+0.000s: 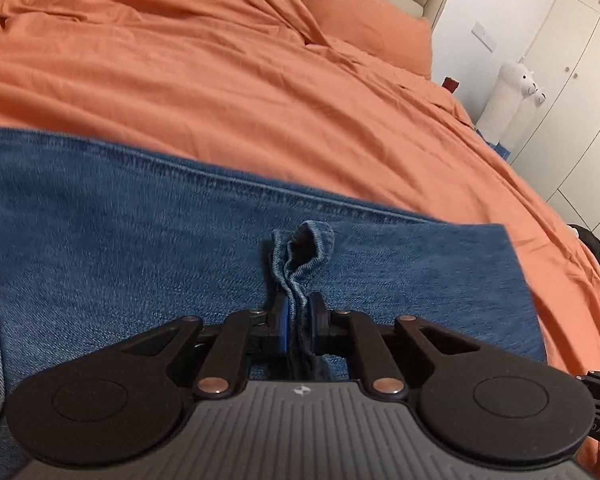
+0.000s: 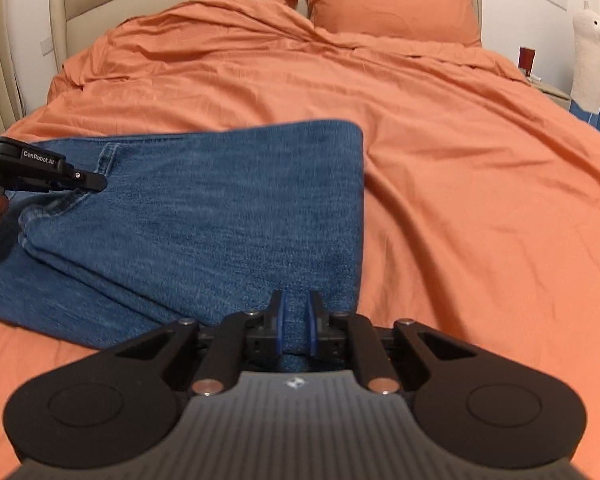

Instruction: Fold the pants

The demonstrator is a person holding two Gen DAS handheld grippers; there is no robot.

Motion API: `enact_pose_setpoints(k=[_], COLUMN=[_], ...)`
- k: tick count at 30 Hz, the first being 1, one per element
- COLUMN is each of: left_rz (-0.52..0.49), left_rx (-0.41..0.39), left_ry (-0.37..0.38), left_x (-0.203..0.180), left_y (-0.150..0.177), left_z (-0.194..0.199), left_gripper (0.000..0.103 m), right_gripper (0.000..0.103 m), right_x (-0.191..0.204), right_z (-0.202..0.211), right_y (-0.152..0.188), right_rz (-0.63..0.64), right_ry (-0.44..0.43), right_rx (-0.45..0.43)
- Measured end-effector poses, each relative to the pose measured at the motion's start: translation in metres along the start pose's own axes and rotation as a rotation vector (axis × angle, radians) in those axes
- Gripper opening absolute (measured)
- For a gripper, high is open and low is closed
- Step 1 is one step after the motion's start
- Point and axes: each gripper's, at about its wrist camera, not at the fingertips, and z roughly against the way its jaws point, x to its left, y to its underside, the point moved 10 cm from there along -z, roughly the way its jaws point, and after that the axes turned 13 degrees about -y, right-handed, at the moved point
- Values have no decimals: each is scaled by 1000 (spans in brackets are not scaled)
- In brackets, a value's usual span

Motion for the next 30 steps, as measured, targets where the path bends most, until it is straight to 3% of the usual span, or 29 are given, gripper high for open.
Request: enact_pose_setpoints(k=[5,9,10,13,15,23,30], left_rz=[10,-17,-21,-28,-27,30,193], left_rx=[48,29,18,-6,-14,-56,-58], left_ry=[-26,-118,-129,-138,-175,-292,-395], left_x=[7,22,28,39,54,132,228], left_y=[-1,-6,-6,-11,-15,-31,-35], left_z=[10,38,50,80,101,188,221], left_gripper=[28,32,32,33,33,50,53], right_gripper=[6,7,9,32,32,32,32], right_x=[2,6,8,20,33,92,141], right_z=[-4,-1,2,18,26,36,15], right_y=[-1,-7,-10,-19,-24,-43,-63], right_rz=[24,31,36,43,63,149,209], right_ry=[21,41,48,30,13,-58,-113], right_rx=[31,80,86,70,66,41,53])
